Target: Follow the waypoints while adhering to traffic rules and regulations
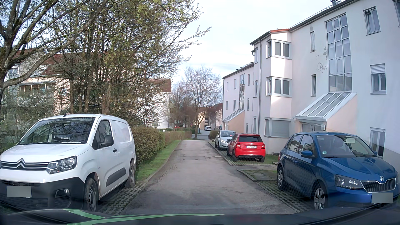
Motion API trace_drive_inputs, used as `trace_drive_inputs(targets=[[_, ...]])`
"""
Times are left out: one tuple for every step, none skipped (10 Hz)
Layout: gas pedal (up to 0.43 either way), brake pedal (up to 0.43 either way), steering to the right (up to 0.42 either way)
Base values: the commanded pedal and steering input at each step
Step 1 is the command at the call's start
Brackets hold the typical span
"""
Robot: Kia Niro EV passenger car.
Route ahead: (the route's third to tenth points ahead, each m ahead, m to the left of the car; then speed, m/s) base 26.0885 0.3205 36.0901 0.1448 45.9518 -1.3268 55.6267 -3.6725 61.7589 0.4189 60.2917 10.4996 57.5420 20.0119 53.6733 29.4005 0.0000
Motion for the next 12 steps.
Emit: trace_drive_inputs(targets=[[0.000,0.640,0.006],[0.000,0.634,0.006],[0.000,0.634,0.006],[0.000,0.628,0.006],[0.000,0.628,0.006],[0.000,0.628,0.006],[0.000,0.628,0.006],[0.000,0.628,0.006],[0.000,0.628,0.006],[0.000,0.628,0.006],[0.000,0.628,0.006],[0.000,0.628,0.006]])
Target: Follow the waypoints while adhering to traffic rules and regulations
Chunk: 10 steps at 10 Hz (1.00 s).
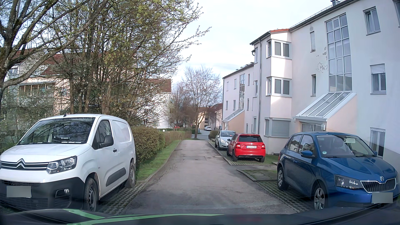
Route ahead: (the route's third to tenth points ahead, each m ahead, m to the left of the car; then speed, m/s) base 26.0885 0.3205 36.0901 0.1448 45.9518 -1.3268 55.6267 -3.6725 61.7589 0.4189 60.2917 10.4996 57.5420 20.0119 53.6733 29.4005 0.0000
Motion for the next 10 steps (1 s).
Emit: trace_drive_inputs(targets=[[0.000,0.628,0.006],[0.000,0.634,0.006],[0.000,0.634,0.006],[0.000,0.640,0.006],[0.000,0.634,0.006],[0.000,0.640,0.006],[0.000,0.640,0.006],[0.000,0.640,0.006],[0.000,0.640,0.006],[0.000,0.640,0.006]])
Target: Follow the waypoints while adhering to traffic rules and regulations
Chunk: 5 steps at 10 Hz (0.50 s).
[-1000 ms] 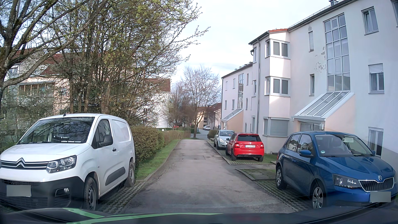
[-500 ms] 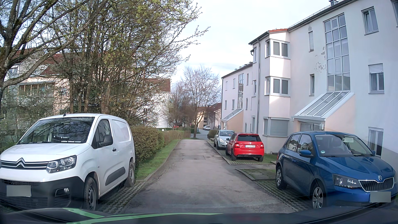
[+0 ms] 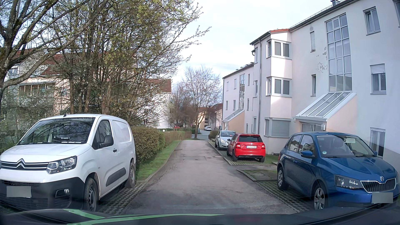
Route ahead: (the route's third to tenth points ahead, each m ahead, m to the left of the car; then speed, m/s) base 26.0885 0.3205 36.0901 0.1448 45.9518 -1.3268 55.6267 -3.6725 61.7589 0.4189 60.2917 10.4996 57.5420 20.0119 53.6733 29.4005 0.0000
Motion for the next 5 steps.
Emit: trace_drive_inputs(targets=[[0.000,0.640,0.006],[0.000,0.646,0.006],[0.000,0.646,0.006],[0.000,0.646,0.006],[0.000,0.652,0.006]])
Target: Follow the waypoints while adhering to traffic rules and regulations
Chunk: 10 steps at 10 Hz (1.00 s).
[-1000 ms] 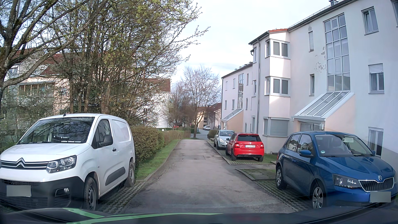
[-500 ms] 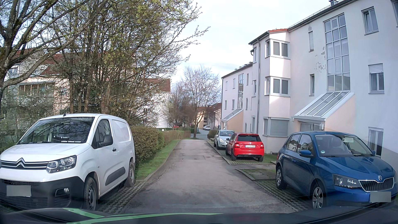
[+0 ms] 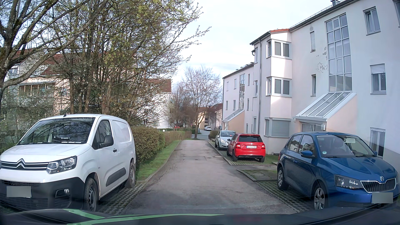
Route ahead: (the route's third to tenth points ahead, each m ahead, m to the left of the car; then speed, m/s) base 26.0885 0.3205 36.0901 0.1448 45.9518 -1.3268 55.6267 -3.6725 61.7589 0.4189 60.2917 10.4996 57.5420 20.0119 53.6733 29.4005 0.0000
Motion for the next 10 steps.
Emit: trace_drive_inputs(targets=[[0.000,0.646,0.006],[0.000,0.646,0.006],[0.000,0.652,0.006],[0.000,0.646,0.006],[0.000,0.652,0.006],[0.000,0.652,0.006],[0.000,0.652,0.006],[0.000,0.652,0.006],[0.000,0.652,0.006],[0.000,0.652,0.006]])
